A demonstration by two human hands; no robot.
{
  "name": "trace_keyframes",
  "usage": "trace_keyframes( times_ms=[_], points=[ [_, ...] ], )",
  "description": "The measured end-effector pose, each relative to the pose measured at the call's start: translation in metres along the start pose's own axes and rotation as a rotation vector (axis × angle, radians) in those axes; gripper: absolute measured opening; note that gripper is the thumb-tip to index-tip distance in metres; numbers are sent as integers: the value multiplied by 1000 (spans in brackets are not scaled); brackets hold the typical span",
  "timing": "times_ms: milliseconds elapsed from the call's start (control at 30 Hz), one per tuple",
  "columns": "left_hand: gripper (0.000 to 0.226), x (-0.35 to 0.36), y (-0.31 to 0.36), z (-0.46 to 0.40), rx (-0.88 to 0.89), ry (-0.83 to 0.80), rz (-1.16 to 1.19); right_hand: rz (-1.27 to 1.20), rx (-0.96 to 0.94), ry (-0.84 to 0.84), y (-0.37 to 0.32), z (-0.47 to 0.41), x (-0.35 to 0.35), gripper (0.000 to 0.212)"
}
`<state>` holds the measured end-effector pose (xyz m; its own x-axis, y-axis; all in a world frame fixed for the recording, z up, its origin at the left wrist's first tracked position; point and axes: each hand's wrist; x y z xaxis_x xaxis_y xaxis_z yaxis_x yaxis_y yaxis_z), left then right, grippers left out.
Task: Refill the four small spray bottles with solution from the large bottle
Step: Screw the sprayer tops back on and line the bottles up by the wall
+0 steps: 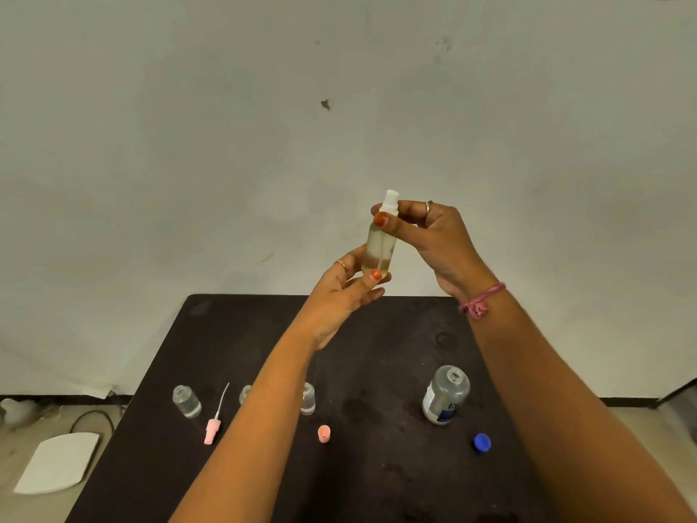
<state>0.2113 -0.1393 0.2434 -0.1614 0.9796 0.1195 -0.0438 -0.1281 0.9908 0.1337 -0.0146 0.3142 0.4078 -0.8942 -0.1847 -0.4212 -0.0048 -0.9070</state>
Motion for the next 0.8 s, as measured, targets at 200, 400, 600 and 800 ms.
trace_keyframes(
  times_ms=[200,400,600,800],
  points=[
    [47,7,2,0,49,221,-168,-17,14,63,-3,-1,0,27],
    [50,23,-5,-4,67,393,-206,1,19,176,2,0,9,31],
    [47,33,-12,-6,94,496,-189,13,30,279,11,0,18,38],
    [48,25,-14,-10,87,504,-120,-7,50,125,14,-2,15,40]
  ],
)
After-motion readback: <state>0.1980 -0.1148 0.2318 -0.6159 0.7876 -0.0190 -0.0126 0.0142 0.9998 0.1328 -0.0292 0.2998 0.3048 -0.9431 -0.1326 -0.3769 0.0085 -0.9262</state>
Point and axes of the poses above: each hand's wrist, its own z-axis away from the middle knuckle, its own x-axis out of the palm, y = z × x, and after that the axes turned 7 degrees about -x, right-handed
